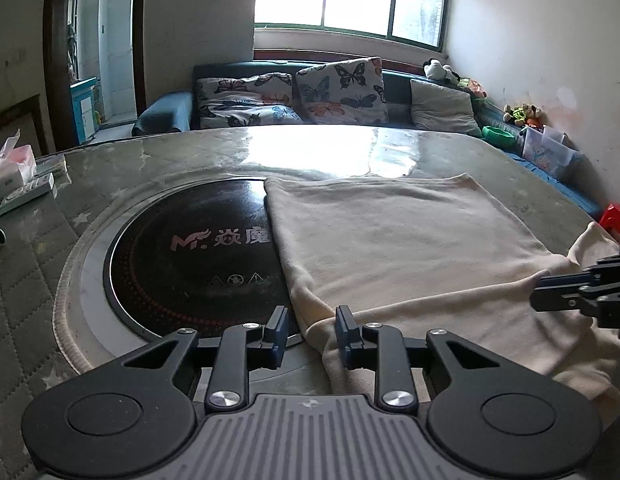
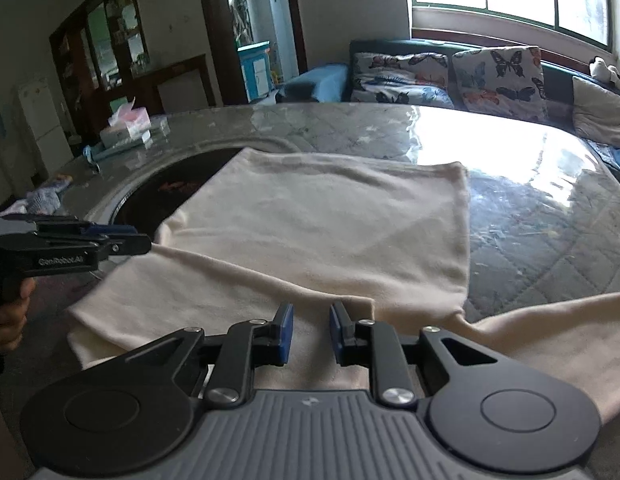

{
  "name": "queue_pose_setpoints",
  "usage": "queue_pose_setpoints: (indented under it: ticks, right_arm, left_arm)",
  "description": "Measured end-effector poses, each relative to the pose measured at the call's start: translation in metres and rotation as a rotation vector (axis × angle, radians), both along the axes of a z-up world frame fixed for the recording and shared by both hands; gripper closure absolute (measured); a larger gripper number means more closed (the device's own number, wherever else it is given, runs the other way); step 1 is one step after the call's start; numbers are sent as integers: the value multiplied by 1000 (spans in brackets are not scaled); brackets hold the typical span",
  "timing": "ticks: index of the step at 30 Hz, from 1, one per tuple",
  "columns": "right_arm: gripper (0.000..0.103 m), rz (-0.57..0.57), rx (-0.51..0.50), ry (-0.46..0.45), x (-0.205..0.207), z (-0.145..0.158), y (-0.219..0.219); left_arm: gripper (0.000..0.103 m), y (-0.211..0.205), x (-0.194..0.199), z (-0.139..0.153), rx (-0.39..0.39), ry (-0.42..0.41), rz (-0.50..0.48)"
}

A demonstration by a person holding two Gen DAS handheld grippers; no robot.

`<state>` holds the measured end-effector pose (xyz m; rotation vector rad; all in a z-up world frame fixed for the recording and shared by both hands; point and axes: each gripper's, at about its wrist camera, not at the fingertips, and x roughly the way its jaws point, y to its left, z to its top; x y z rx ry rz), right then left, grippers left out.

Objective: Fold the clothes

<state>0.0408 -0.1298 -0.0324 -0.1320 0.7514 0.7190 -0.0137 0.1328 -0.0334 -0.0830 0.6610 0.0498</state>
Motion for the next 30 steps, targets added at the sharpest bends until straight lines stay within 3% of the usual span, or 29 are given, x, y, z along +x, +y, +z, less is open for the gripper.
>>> queue_pose_setpoints:
  ticks: [2, 5, 13, 16, 27, 30]
  right_arm:
    - [69, -16, 7, -14, -5, 4, -10]
    - [69, -55, 8, -33, -13, 9, -31]
    - [54, -318, 5, -62, -10, 8, -113]
    - [53, -388, 12, -54, 3, 3, -132]
    - [56, -642, 41, -21, 50, -17, -201]
    - [62, -711, 50, -12, 63, -22, -219]
  left_arm:
    - [74, -5, -1, 3, 15, -8, -5]
    - [73, -14, -2, 9, 32, -20, -17]
    - [41, -53, -6, 19, 47, -39, -101]
    - [28, -69, -5, 19, 69, -43, -124]
    - [16, -106, -1, 18, 88, -28, -195]
    - [14, -112, 1, 17, 94, -22, -206]
